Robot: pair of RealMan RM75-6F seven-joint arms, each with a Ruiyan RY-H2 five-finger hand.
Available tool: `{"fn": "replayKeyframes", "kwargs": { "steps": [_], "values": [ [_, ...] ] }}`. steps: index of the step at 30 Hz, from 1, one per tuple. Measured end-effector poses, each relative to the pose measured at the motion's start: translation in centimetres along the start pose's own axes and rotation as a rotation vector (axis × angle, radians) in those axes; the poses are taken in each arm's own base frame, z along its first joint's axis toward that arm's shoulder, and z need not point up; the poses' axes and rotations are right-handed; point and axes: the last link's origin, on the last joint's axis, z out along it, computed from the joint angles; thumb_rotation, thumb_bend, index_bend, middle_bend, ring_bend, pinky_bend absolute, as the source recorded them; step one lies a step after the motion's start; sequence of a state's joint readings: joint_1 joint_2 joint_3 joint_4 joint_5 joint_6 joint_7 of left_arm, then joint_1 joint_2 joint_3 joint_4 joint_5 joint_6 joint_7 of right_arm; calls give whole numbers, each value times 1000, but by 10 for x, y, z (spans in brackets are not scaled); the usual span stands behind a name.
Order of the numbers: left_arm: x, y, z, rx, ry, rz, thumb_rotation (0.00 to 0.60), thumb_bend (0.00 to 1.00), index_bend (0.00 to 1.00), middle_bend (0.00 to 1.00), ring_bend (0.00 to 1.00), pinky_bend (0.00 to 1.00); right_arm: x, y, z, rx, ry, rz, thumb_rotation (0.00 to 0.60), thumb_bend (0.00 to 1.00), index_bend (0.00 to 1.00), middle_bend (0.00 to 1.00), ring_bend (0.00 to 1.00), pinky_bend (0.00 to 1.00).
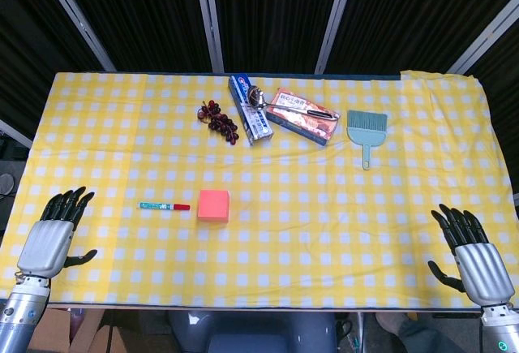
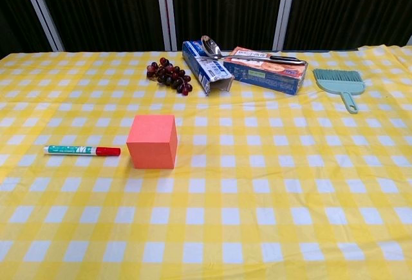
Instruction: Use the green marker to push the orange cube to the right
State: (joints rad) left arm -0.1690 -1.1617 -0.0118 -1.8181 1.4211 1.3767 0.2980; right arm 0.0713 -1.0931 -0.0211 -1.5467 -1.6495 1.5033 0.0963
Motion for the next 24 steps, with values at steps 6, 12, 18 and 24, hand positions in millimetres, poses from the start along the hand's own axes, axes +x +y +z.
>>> {"fn": "replayKeyframes", "kwargs": {
  "steps": [6, 12, 18, 24],
  "values": [
    [0, 0, 0, -2, -2, 0, 600, 58, 0, 0, 0, 0, 3, -1, 1, 10, 34, 15, 600, 342, 0, 0, 0, 45],
    [0, 1, -1, -6, -4, 0, 600, 58, 0, 0, 0, 0, 4, -1, -1, 24, 65, 32, 600, 342, 0, 0, 0, 45],
    [-3, 2, 1, -14, -30, 7, 600, 58, 48, 0, 0, 7, 1, 0, 0, 21, 44, 28, 600, 342, 0, 0, 0, 45],
    [-2, 6, 20, -28, -55, 19, 600, 108, 239, 27, 0, 93, 1, 0, 0, 16, 34, 32, 600, 342, 0, 0, 0, 45]
  ]
}}
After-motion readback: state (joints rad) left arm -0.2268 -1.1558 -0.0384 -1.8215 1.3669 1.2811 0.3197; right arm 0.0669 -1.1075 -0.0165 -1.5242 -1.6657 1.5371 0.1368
